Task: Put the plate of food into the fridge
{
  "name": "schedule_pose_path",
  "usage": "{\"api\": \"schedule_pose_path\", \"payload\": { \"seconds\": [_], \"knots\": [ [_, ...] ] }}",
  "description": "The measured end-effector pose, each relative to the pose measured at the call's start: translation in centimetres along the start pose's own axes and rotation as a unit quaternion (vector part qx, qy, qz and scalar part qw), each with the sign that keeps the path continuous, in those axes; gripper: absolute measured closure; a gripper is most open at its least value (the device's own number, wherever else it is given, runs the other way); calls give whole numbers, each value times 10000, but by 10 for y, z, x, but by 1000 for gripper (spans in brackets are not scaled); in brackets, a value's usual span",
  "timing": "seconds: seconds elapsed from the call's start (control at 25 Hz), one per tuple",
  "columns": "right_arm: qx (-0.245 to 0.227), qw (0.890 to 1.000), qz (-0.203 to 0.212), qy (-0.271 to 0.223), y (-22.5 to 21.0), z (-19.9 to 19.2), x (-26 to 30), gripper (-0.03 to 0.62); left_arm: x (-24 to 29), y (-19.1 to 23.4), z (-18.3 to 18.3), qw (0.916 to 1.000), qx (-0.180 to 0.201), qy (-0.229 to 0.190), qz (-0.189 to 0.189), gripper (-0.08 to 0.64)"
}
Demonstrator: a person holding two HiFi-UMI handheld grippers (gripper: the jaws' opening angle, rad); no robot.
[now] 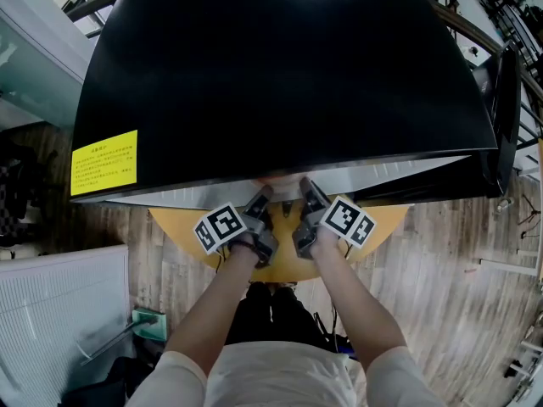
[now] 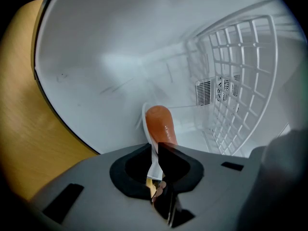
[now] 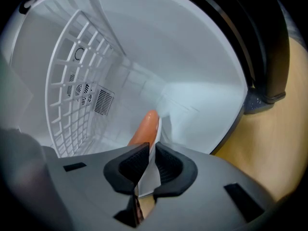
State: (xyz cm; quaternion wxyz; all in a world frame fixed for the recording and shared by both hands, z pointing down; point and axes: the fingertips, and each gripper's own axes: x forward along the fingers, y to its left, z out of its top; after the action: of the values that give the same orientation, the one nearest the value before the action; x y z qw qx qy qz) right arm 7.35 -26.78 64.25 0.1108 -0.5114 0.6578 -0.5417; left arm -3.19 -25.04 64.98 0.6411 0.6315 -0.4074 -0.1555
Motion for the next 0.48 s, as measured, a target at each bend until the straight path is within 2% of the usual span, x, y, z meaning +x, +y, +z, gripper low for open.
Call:
{"api": "schedule_pose_path", "payload": {
  "seconds": [0.48],
  "knots": [
    [-115, 9998, -152, 39, -6, -2, 5, 535, 3, 5, 0, 9999, 97, -26, 133, 506]
  ]
}}
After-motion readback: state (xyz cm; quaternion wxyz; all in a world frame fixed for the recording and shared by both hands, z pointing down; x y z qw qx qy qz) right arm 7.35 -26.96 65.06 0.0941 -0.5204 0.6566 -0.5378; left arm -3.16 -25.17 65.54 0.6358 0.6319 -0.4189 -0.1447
